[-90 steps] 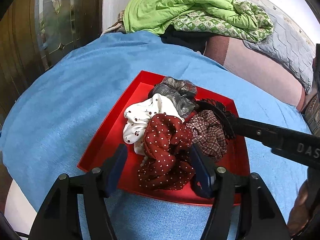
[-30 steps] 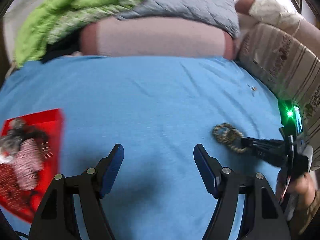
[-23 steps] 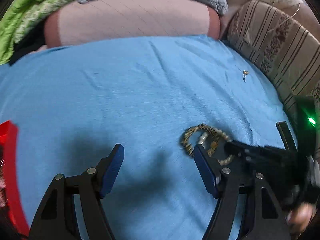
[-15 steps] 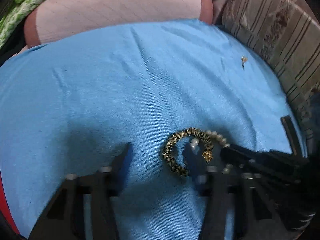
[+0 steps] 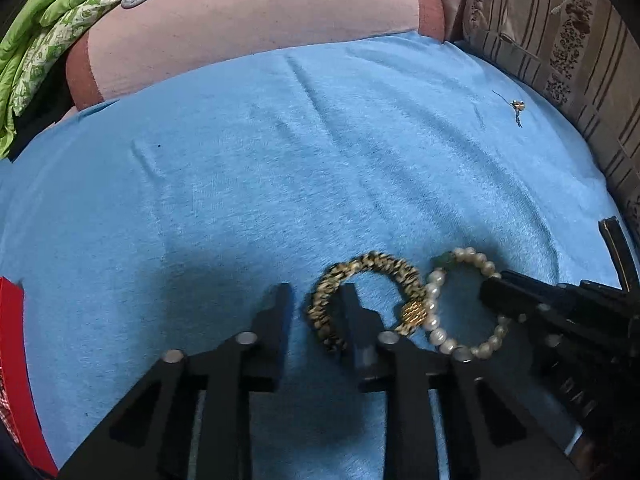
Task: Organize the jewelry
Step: 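Grasp leopard-print hair tie with left tool while right tool grasps pearl bracelet, then carry leopard hair tie to tray with left tool while right tool carries pearl bracelet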
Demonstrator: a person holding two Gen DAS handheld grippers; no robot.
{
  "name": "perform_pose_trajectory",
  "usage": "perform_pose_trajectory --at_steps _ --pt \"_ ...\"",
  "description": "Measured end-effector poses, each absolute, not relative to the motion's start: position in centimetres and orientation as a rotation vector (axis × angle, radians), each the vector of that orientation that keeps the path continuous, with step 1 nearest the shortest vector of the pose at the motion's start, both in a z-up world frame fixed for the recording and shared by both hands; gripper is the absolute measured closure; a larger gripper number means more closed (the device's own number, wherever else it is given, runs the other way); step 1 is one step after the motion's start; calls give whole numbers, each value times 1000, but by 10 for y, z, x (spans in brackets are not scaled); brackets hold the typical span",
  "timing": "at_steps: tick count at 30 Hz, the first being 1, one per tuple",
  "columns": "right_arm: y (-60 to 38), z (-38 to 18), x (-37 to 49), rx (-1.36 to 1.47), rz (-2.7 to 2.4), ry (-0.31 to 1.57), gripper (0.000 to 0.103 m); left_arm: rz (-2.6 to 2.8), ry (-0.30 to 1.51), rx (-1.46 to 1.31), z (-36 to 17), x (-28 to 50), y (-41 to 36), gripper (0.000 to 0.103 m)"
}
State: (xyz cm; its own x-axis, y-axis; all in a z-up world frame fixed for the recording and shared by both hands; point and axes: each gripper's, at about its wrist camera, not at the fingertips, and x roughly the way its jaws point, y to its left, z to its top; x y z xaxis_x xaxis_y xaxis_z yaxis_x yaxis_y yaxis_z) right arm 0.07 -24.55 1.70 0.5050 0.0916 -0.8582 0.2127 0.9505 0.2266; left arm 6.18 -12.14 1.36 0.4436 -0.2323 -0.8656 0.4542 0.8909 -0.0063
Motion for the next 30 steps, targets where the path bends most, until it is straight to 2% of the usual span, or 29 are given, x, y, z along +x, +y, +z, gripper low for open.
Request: perform_pose_trajectory --at_steps 1,3,5,6,14,22,30 --pt "-242 17 3 303 -78 1037 89 -431 1019 240 13 61 -125 68" --pt "-238 16 6 272 -85 1023 89 -417 1003 245 11 60 -129 68" --pt "-235 16 8 242 -87 1008 89 -422 1005 234 13 59 -128 83" --pt "-233 16 9 233 -86 1001 89 -424 1015 225 15 58 -125 98" --pt "-233 23 5 300 -49 937 92 -420 980 149 48 34 -82 98" --pt "-208 52 -19 242 -41 820 92 -401 921 66 87 -4 -19 98" --pt "-162 61 -43 180 -10 809 92 -310 840 34 115 -43 53 98"
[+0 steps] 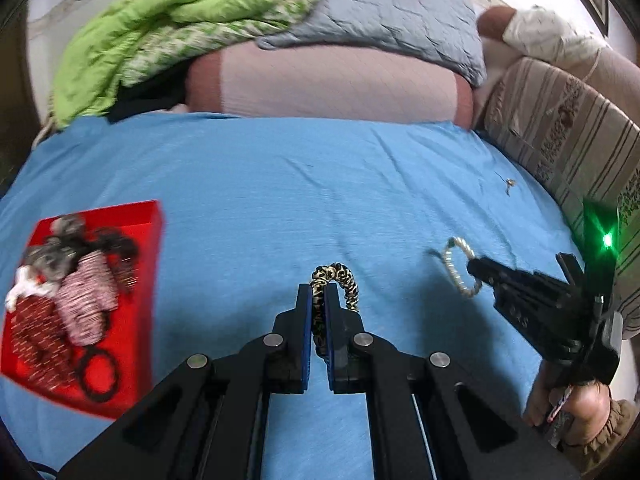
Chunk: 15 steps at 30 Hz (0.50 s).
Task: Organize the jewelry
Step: 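Carry leopard hair tie to tray with left tool while right tool carries pearl bracelet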
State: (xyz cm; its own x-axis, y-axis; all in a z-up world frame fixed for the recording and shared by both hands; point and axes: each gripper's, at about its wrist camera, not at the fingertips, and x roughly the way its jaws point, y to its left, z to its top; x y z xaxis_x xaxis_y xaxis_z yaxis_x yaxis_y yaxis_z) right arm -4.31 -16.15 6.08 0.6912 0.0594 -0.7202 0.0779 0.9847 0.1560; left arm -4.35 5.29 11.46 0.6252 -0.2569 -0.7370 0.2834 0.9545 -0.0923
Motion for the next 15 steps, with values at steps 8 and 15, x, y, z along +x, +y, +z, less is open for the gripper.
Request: perform_pose_trajectory --at_steps 8,15 --pt "-110 82 -69 159 63 800 92 -209 802 -25 120 -68 123 98" --pt "-56 119 -80 100 173 764 92 -123 780 -100 121 -80 191 98"
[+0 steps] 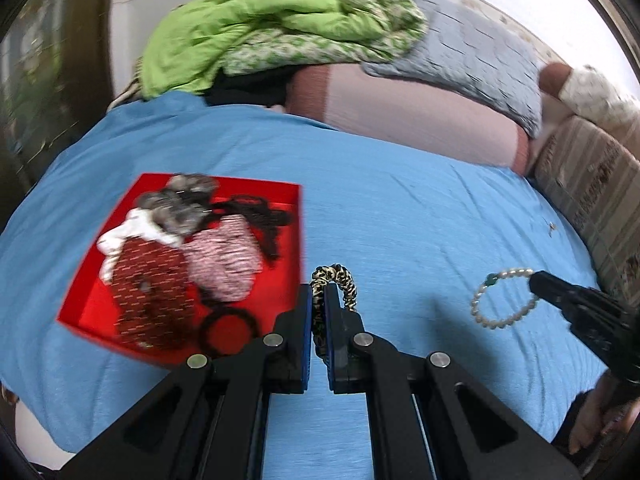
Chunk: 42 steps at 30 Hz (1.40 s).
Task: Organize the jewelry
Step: 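Carry leopard hair tie to tray with left tool while right tool carries pearl bracelet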
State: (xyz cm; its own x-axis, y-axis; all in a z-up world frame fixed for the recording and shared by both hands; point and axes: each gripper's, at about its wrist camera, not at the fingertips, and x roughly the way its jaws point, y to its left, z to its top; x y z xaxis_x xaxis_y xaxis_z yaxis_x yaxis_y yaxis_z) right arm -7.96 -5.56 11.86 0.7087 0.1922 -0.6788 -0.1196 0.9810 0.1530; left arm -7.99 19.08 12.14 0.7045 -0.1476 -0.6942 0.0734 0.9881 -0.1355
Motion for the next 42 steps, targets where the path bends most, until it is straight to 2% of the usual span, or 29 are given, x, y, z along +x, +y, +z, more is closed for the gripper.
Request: perform_pose_trajectory --at_steps 8,15,29,42 --pt "12 154 -82 29 293 729 92 -68 735 -130 135 -76 243 98" --pt "63 164 -69 33 384 758 92 -54 691 -166 146 -71 278 98" --pt "139 153 -40 -36 466 804 92 -86 763 -292 116 -61 309 98" --pt "146 132 -22 -36 454 857 92 -42 776 -200 111 -60 295 98"
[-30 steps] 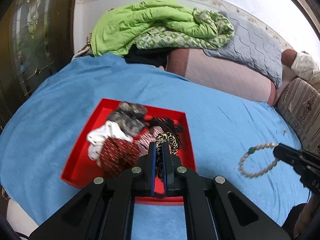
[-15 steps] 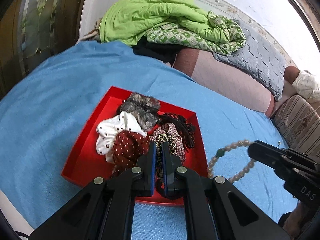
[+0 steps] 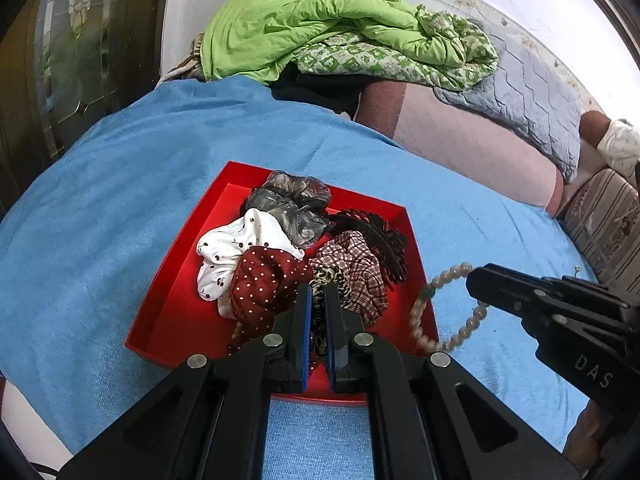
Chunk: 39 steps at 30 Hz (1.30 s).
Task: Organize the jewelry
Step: 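Carry leopard hair tie to tray with left tool while right tool carries pearl bracelet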
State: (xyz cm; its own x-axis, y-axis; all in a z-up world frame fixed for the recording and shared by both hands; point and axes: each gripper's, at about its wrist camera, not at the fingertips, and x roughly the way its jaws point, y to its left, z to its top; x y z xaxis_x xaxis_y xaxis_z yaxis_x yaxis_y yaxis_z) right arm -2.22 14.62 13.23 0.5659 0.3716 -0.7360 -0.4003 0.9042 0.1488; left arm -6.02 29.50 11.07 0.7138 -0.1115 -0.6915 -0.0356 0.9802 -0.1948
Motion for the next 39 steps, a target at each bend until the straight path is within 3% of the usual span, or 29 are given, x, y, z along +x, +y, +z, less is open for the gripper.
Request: perform_pose_trajectory --at_steps 26,34,39 --pt "147 126 -14 -24 448 877 92 17 767 -140 110 -63 288 97" --pt "150 124 -13 -27 451 879 92 53 751 -184 115 -68 311 97" --pt "153 125 -13 -24 455 876 92 72 735 -355 117 -74 358 97"
